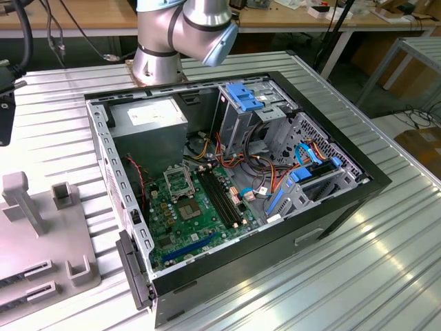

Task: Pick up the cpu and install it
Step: 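Reach for the cpu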

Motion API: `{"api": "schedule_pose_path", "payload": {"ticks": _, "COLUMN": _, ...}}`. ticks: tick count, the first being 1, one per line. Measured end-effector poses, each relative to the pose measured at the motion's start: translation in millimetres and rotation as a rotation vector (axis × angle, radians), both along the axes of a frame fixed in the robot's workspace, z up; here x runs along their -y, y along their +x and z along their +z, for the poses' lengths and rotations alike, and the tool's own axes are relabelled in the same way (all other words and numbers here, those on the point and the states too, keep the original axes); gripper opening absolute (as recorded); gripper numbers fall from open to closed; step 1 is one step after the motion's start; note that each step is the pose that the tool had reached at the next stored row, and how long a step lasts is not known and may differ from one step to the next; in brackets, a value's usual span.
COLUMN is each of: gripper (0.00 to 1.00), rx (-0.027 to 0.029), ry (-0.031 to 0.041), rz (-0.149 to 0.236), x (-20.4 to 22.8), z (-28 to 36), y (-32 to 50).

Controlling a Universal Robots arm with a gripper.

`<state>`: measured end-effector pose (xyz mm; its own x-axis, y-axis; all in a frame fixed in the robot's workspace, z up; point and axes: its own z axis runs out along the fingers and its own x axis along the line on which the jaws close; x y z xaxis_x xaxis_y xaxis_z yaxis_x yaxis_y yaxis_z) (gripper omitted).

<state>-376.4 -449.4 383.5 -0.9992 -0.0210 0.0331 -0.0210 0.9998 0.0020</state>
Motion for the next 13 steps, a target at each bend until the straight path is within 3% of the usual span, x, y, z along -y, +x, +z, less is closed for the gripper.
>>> {"api": "schedule_pose_path", "payload": {"ticks": 13, "gripper": 0.47, "rx": 0.0001, "ry": 0.0, "rz": 0.0, "x": 0.0, "z": 0.0, "y": 22.1}}
